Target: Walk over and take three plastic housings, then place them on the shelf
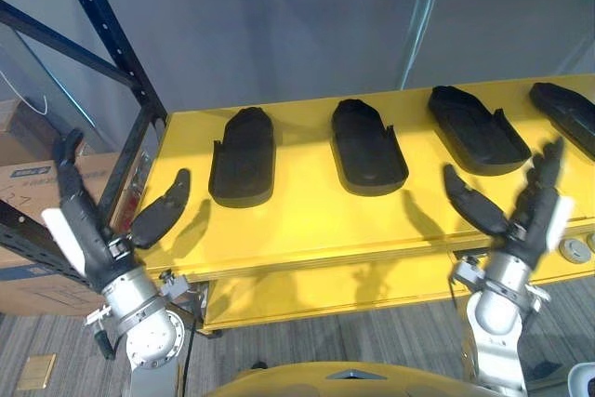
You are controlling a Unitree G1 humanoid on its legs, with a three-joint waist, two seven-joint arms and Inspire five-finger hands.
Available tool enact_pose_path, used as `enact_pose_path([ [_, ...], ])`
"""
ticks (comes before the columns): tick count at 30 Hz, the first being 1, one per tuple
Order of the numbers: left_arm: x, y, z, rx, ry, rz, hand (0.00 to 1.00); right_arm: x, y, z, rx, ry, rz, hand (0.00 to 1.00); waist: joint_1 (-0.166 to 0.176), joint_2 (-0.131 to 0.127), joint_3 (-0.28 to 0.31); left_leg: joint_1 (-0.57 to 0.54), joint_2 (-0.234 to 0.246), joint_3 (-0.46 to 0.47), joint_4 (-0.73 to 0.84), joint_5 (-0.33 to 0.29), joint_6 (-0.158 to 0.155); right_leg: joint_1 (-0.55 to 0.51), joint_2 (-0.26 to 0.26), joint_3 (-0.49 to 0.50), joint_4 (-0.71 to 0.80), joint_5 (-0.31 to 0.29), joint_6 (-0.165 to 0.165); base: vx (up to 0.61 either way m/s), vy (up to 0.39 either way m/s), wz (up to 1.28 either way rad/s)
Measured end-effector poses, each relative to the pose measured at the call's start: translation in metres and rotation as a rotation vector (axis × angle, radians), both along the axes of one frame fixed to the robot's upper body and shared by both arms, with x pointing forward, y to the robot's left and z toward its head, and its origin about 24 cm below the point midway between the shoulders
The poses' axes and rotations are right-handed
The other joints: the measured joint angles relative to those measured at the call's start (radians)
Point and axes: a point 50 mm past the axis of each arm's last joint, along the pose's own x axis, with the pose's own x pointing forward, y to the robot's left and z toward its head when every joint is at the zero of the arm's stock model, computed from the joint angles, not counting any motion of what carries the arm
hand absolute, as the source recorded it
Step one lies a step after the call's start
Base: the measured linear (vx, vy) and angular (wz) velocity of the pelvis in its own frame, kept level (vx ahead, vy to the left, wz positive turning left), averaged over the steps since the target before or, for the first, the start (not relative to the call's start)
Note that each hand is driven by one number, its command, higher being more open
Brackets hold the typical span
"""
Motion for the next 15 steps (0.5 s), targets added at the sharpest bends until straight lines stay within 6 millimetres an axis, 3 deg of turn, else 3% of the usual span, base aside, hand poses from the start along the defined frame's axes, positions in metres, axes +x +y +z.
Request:
enact_pose_path([
  [2, -0.013, 0.0, -0.019, 0.047, 0.054, 0.136, 1.0, -0.024, -0.007, -0.03, -0.013, 0.148, -0.162, 1.0, 0.002, -0.005, 0.004, 0.007, 0.004, 0.015, 0.0, -0.004, -0.002, 0.002, 0.002, 0.003, 0.0, -0.001, -0.001, 0.03, 0.0, -0.12],
  [5, -0.028, -0.002, -0.031, 0.098, 0.075, 0.237, 1.0, -0.048, -0.007, -0.055, 0.043, 0.238, -0.328, 1.0, 0.004, -0.01, 0.009, 0.017, 0.02, 0.047, 0.029, -0.044, 0.002, 0.016, -0.004, 0.012, 0.002, -0.002, -0.001, 0.0, 0.008, -0.15],
  [8, -0.03, -0.007, -0.032, 0.175, 0.051, 0.257, 1.0, -0.066, -0.009, -0.072, 0.07, 0.314, -0.441, 1.0, 0.004, -0.017, 0.008, 0.017, 0.041, 0.126, 0.071, -0.069, -0.006, 0.026, -0.011, 0.011, 0.006, -0.005, 0.0, 0.0, 0.009, -0.03],
  [11, -0.031, -0.008, -0.034, 0.194, 0.045, 0.265, 1.0, -0.082, -0.008, -0.091, 0.114, 0.393, -0.51, 1.0, 0.005, -0.022, 0.009, 0.018, 0.046, 0.145, 0.079, -0.071, -0.008, 0.026, -0.014, 0.009, 0.015, -0.007, 0.001, 0.0, 0.0, 0.0],
  [15, -0.032, -0.016, -0.051, 0.161, 0.123, 0.211, 1.0, -0.104, 0.0, -0.113, 0.228, 0.483, -0.602, 1.0, 0.005, -0.022, 0.007, 0.018, 0.06, 0.184, 0.086, -0.07, -0.009, 0.027, -0.014, -0.001, 0.017, -0.01, 0.003, 0.01, -0.009, 0.06],
])
